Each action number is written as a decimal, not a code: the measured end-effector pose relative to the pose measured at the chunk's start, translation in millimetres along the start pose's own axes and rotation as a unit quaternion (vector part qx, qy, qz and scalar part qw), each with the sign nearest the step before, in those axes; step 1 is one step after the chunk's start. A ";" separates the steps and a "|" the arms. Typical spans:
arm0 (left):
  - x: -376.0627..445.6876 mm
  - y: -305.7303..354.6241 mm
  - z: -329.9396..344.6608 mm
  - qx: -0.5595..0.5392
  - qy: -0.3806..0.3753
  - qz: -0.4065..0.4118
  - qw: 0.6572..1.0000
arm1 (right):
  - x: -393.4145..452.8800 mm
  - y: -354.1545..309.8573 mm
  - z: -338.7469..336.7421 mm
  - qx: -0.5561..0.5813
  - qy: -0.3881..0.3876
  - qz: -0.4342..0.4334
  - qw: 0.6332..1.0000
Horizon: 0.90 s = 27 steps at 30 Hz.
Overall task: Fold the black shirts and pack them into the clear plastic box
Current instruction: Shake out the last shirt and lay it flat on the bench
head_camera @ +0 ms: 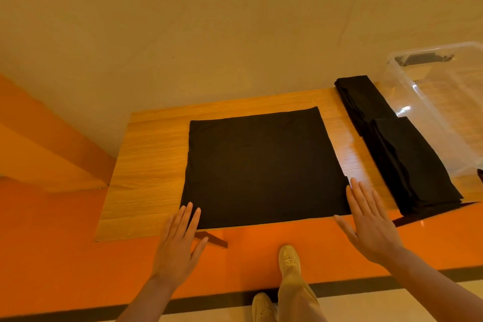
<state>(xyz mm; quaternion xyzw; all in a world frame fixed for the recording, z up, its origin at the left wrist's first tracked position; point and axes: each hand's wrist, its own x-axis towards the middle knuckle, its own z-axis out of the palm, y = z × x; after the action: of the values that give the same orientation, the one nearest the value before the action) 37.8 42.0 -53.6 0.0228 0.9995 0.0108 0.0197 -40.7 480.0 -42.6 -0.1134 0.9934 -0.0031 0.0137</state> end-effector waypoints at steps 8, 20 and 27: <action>8.4 -4.4 -13.7 0.022 0.076 0.042 0.996 | 0.3 12.8 7.0 -0.054 -0.010 -0.130 0.990; -5.0 -16.9 -23.7 -0.069 0.140 0.065 0.986 | -7.0 17.8 -22.4 0.037 0.098 -0.163 0.981; -3.5 -13.0 -39.5 -0.188 0.121 -0.046 0.973 | -7.1 19.7 -47.6 0.304 -0.001 0.000 0.953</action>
<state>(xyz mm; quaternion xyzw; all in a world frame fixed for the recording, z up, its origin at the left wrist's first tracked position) 39.2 28.0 -14.2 -0.0288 0.9744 0.2006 -0.0972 -39.5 501.0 5.0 -0.1039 0.9454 -0.3049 0.0490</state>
